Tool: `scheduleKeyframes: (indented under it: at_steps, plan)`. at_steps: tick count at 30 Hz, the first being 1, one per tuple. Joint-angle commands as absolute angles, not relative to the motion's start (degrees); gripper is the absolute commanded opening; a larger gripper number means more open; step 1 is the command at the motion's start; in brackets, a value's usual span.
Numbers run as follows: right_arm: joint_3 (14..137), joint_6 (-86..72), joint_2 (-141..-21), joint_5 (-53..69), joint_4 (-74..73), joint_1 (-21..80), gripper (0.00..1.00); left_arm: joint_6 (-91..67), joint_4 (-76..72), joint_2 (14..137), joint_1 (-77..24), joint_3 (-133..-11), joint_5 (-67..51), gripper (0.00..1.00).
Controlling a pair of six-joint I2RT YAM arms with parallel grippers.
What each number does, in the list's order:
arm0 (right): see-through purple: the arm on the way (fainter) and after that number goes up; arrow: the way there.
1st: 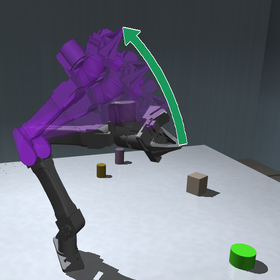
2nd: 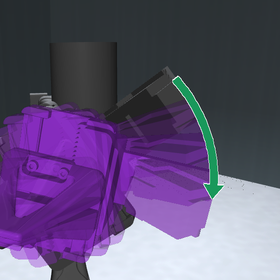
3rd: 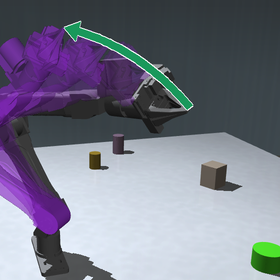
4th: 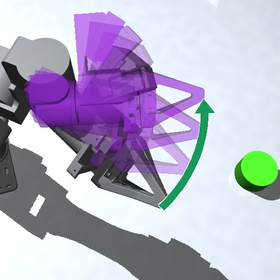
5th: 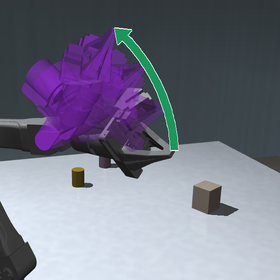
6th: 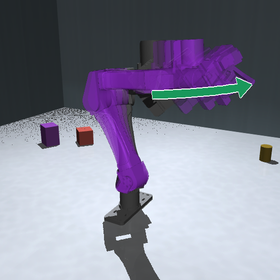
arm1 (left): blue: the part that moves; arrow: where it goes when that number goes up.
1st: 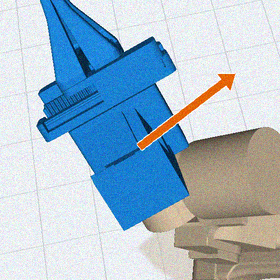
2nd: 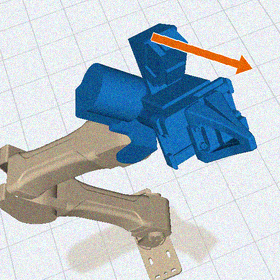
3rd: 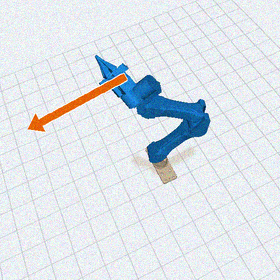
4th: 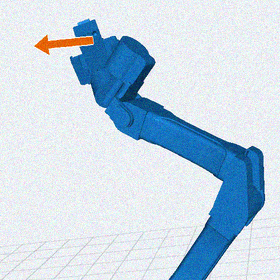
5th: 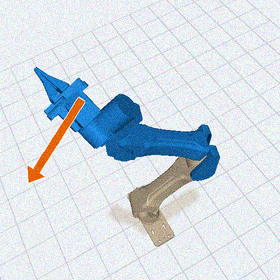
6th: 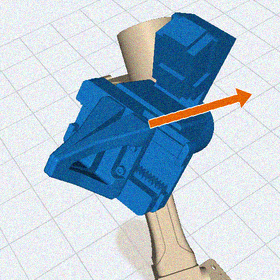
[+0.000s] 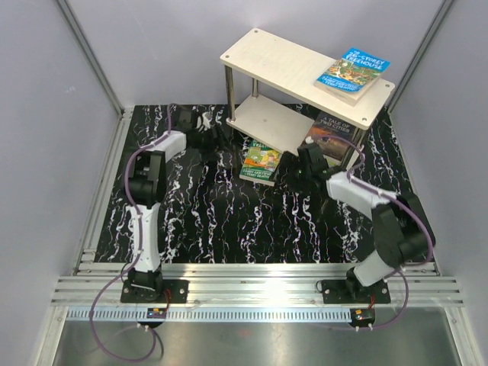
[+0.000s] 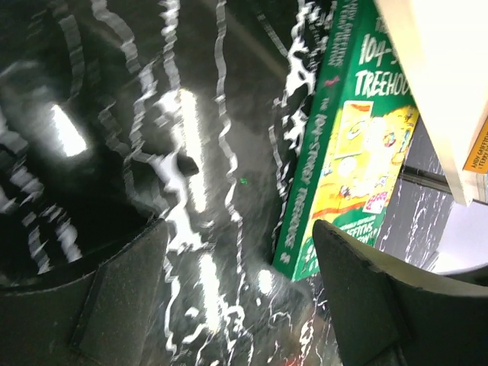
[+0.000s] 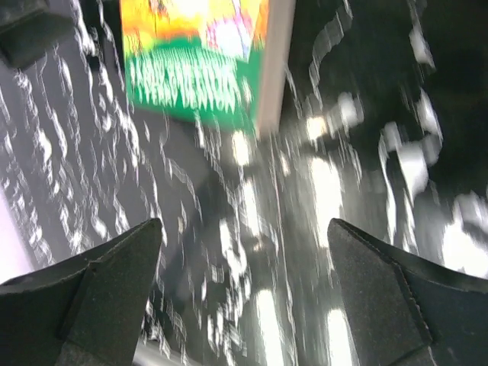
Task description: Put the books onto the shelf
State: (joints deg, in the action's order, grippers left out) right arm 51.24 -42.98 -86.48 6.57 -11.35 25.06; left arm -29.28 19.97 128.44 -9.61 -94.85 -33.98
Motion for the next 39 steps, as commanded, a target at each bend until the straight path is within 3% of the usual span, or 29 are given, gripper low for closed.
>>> scheduleKeyframes:
  at_steps: [1,9,15,18,19,21,22,25,31,39]
  plan:
    - [59.8,-38.5,-96.1,3.2,-6.2,25.2,0.97,-26.0,25.6,132.6,-12.2,-99.3,-31.8,0.81]
    - [75.8,-36.2,-116.9,1.8,-9.1,25.2,0.96,-24.9,30.0,136.1,-16.9,-103.5,-30.9,0.8]
    - [79.9,-36.2,-121.4,2.7,-9.8,25.8,0.89,-20.8,33.8,137.2,-21.9,-104.4,-33.5,0.76]
    - [78.6,-36.6,-121.1,3.8,-8.8,26.0,0.68,-21.6,29.2,134.0,-23.2,-96.1,-35.6,0.72]
    - [77.9,-37.1,-120.9,4.6,-8.5,26.3,0.5,-21.8,28.2,133.3,-23.5,-94.2,-35.9,0.69]
    - [77.1,-37.5,-120.4,5.3,-8.0,26.7,0.36,-22.7,25.1,131.8,-23.9,-87.8,-37.3,0.67]
    - [76.5,-38.0,-120.1,5.8,-7.8,27.2,0.22,-23.2,23.5,130.0,-24.2,-85.5,-38.2,0.65]
    - [74.8,-38.7,-118.7,6.9,-7.3,28.4,0.01,-24.1,20.4,126.7,-24.6,-79.1,-39.2,0.63]
    - [70.0,-40.8,-111.8,8.4,-6.2,32.4,0.0,-25.1,18.7,119.5,-25.3,-70.7,-40.3,0.62]
    - [68.0,-40.3,-97.8,9.3,-8.8,38.9,0.0,-29.3,21.3,98.6,-25.4,-60.8,-38.3,0.55]
